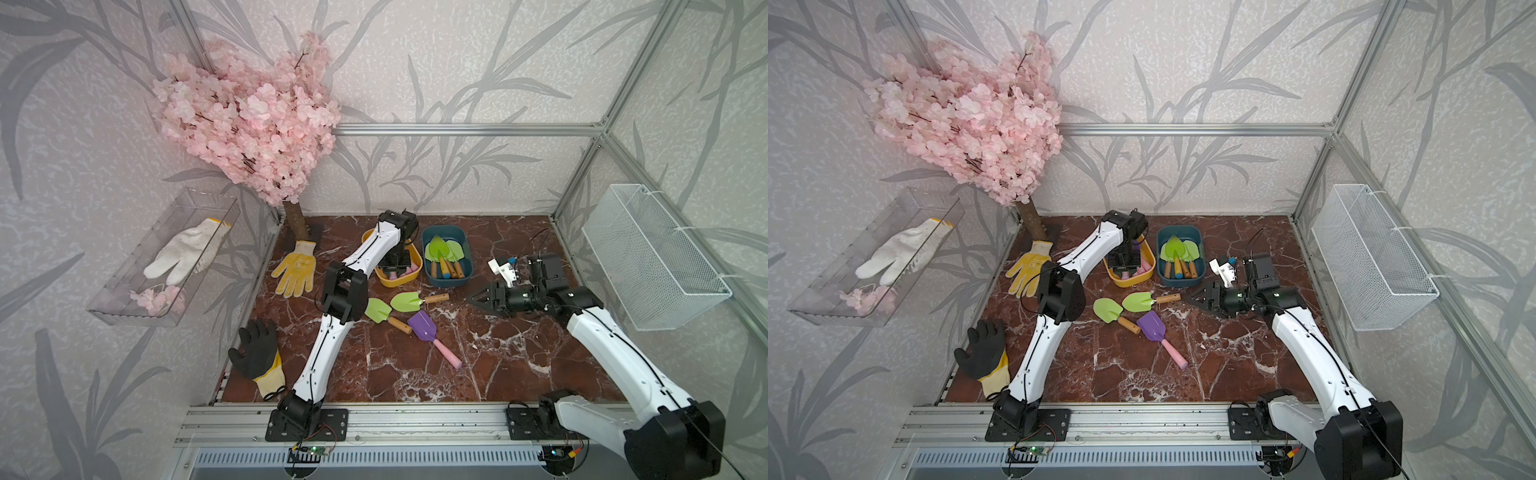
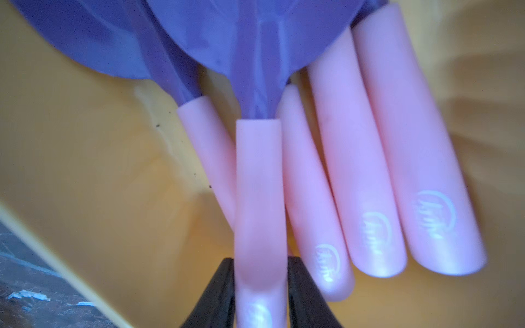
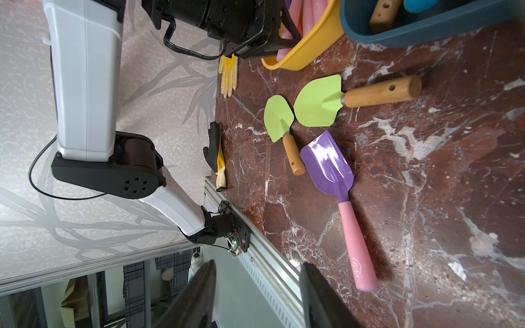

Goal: Sort the small shovels by color and place them into the storage box
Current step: Place the shovel in the storage box.

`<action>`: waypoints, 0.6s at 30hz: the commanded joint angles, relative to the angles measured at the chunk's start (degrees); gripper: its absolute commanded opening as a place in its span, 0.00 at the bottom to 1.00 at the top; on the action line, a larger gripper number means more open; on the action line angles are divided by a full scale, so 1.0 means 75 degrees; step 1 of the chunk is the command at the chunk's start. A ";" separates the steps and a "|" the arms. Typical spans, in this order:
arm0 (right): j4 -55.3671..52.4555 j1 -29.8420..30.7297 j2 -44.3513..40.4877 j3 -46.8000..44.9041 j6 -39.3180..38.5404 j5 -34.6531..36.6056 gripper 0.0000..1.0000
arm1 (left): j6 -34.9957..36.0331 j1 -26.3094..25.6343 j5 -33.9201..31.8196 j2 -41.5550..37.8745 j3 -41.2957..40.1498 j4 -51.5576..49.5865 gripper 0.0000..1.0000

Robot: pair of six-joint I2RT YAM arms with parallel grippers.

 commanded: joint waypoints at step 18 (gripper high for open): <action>-0.0039 -0.0005 0.0067 0.0073 -0.0048 0.0197 0.52 | -0.0363 -0.0123 -0.0296 -0.1010 0.0641 -0.0179 0.55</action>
